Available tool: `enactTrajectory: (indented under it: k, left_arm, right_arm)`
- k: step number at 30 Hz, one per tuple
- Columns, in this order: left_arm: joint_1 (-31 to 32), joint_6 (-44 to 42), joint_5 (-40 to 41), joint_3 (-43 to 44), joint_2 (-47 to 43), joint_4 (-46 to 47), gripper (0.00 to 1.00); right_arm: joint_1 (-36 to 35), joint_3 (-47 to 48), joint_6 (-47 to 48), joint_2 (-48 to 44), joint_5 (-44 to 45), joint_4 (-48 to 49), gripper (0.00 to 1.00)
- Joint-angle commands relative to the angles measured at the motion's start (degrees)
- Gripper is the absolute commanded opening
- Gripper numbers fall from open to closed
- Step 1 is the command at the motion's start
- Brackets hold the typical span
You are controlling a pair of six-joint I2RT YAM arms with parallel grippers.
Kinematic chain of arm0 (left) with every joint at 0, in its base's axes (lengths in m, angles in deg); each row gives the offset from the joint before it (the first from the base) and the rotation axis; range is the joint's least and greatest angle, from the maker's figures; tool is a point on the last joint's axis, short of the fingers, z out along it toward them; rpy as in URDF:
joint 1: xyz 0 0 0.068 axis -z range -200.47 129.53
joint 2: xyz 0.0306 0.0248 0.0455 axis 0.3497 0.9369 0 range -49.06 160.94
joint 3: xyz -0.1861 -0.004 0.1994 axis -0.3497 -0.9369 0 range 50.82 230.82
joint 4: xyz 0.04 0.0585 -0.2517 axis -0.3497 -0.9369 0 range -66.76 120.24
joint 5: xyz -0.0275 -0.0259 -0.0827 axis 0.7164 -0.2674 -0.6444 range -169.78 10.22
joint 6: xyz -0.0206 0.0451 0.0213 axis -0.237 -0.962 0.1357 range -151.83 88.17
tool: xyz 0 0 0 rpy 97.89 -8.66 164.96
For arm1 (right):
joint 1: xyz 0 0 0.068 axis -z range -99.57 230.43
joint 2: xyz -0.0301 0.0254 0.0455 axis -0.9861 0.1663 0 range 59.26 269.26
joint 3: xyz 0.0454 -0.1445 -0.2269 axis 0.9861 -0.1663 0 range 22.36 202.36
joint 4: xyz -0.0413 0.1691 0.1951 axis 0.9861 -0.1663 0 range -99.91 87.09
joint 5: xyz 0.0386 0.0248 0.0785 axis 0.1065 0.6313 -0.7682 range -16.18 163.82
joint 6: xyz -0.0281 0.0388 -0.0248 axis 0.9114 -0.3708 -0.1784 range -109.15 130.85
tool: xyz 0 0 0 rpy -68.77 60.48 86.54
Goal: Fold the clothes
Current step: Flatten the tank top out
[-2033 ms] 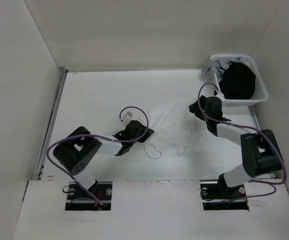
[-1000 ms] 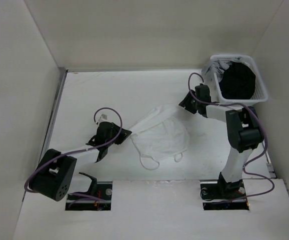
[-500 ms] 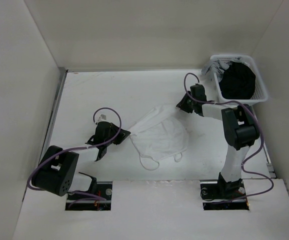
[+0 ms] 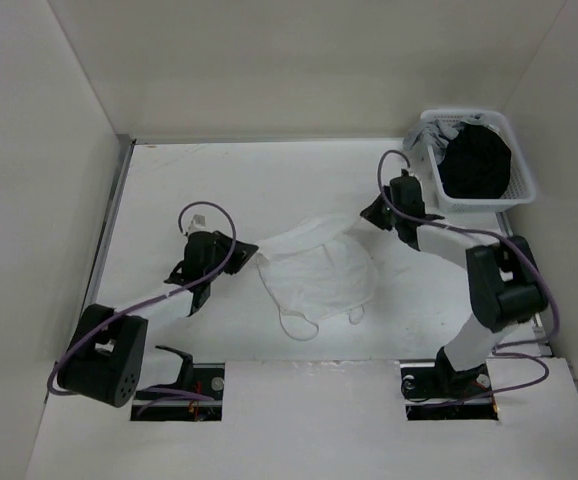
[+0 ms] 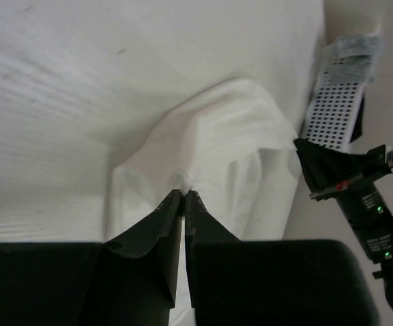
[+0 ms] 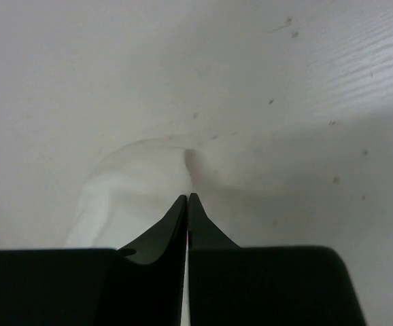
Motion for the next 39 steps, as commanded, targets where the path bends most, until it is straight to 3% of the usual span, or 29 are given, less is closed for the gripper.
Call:
enactTrajectory:
  k: [1, 9, 17, 20, 23, 28, 32, 39]
  left_arm:
    - [0.24, -0.04, 1.26, 8.09, -8.01, 1.46, 0.03]
    - [-0.46, -2.94, 3.9, 19.61, -29.37, -15.68, 0.03]
    - [3.04, -7.42, 10.22, 31.92, -40.55, -26.59, 0.03]
    - [4.89, -9.0, 12.69, 34.29, -41.61, -27.91, 0.03]
    - [6.03, -9.53, 13.57, 34.57, -40.47, -27.31, 0.04]
    - [2.62, -8.92, 12.35, 31.32, -31.17, -23.71, 0.04]
    - [-4.67, -6.29, 7.0, 31.05, -20.01, -18.35, 0.04]
    - [-13.12, -3.38, -0.13, 45.88, -2.42, -12.36, 0.03]
  right_arm:
    - [-2.09, -2.08, 1.46, -16.02, 1.84, 5.23, 0.02]
    - [-11.39, 0.36, 7.26, -50.57, 12.46, -11.37, 0.03]
    - [-27.3, 14.77, 12.98, -61.15, 23.28, -23.08, 0.03]
    - [-34.33, 18.38, 15.44, -60.19, 26.89, -23.44, 0.03]
    - [-36.19, 19.27, 16.76, -56.42, 27.34, -22.38, 0.03]
    - [-23.3, 16.37, 12.39, -46.67, 14.63, -16.95, 0.02]
    - [-14.23, 17.33, 8.25, -36.13, 4.06, -10.71, 0.03]
    - [-6.58, 34.62, 5.78, -17.75, -1.75, -10.6, 0.03]
